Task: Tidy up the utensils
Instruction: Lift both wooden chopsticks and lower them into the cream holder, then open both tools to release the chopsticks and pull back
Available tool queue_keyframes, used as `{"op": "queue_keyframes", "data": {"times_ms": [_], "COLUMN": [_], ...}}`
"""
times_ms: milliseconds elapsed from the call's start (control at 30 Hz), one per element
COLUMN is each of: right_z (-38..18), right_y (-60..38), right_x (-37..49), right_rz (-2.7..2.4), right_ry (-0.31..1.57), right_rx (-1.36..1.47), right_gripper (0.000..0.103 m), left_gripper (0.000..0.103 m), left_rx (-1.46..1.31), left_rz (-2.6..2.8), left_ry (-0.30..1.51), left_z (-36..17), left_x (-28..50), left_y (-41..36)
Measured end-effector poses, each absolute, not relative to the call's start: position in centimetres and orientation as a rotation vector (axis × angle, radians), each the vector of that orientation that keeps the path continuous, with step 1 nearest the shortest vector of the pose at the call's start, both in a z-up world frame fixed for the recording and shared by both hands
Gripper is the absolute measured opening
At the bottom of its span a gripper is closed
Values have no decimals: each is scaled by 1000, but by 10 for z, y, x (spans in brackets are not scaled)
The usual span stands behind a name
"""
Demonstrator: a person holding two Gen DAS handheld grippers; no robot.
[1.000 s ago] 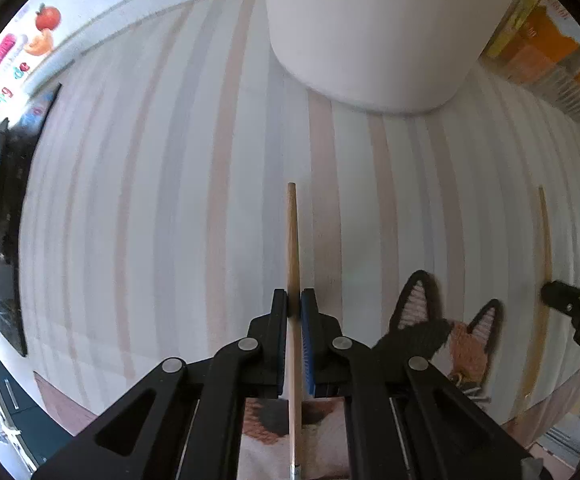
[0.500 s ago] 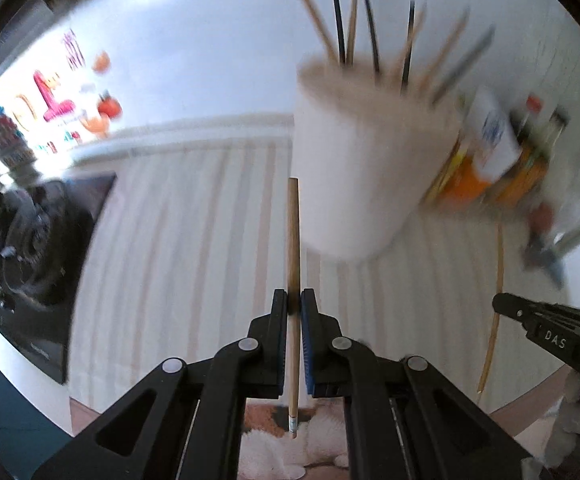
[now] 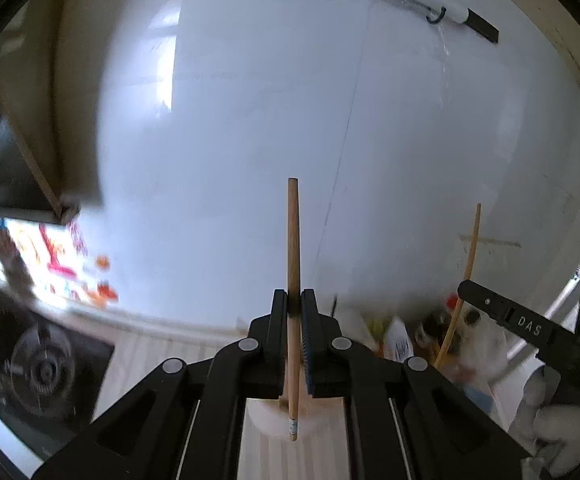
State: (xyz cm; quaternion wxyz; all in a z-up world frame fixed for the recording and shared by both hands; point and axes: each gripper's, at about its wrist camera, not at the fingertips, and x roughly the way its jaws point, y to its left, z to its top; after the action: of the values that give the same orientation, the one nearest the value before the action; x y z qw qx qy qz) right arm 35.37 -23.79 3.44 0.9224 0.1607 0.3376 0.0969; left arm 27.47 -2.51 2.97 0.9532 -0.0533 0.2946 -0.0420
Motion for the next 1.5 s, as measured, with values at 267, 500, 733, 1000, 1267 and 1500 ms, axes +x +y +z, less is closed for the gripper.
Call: {"op": "queue_keyframes", "data": {"times_ms": [267,500,733,1000,1267,1500], "right_z": [39,-1,-32,-54,-28,-18], "right_y": [-206,-184,-175,-175,-197,-207], "right_x": [412,445,456,453,409,357], "right_rz": [147,155,172,237,237,119], "right_ry": [562,540,539,633,604,636], "right_rx": [319,316,291,260,268,148], "right_gripper": [6,6,6,7,40,84], "left_gripper": [4,4,4,9,89,103], "left_rx": [-126,-177,-196,-219,-177,-6], "left_rz": [-38,-35,-50,-72,63,170], "left_ry": [611,700,755,841,727,734], "left_z": [14,-32,-62,-63,-23,-44], "left_x": [357,400,414,393,327,274], "left_y": [-24,-18,-12,-15,-1,-10]}}
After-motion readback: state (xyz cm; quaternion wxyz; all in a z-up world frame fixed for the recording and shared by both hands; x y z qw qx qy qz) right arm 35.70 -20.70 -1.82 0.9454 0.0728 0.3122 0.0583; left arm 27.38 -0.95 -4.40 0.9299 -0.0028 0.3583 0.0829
